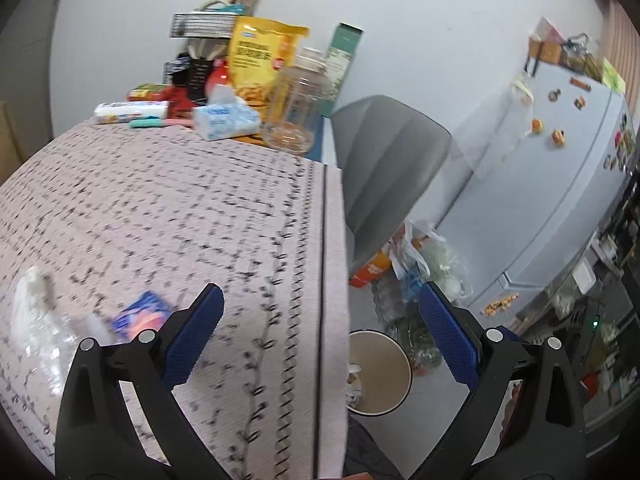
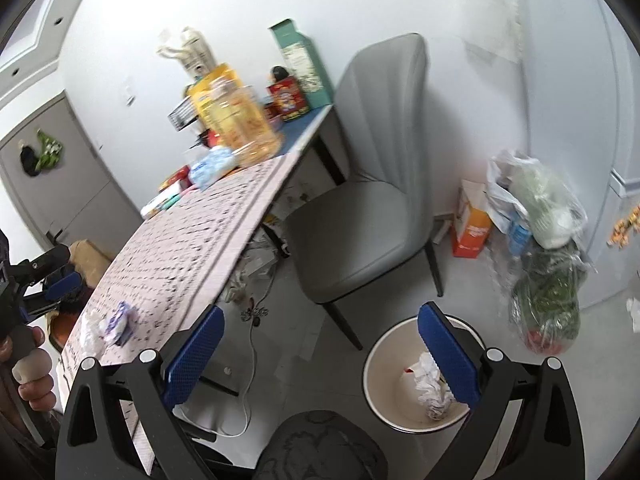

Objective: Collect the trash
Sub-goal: 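Move both grippers back over the table toward the clear plastic bag, then grasp the clear plastic bag of bottles with the left gripper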

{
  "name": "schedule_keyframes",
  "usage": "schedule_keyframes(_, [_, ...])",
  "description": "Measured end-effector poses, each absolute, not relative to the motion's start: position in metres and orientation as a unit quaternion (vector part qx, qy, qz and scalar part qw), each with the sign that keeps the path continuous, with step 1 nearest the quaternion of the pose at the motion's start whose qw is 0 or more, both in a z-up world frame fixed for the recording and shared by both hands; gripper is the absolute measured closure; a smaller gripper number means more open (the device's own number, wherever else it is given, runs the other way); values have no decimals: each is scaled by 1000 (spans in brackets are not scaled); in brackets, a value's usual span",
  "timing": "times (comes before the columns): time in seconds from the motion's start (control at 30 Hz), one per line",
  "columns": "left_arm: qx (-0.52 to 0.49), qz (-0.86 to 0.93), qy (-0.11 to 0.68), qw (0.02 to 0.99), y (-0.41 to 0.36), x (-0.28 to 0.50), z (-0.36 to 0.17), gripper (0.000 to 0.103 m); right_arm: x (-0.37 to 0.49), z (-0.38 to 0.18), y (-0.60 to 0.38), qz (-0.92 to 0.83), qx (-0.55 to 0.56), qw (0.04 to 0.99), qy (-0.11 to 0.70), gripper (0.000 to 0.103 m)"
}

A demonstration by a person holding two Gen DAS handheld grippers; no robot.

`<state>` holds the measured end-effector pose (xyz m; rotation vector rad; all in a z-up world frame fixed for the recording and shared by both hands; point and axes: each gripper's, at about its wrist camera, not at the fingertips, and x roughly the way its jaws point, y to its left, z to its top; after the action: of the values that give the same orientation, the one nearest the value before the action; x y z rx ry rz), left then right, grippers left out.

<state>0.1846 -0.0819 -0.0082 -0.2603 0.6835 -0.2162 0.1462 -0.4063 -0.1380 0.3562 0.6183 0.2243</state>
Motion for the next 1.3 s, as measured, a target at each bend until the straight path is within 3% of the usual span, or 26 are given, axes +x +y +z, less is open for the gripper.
schedule_keyframes(0.83, [-222, 14, 299, 928, 82, 106, -39, 6, 146, -116, -243, 226, 69, 914, 329, 8])
schedule_keyframes(1.3, [-239, 69, 366, 897, 109, 121, -99, 6, 153, -123, -196, 257, 37, 902, 345, 8])
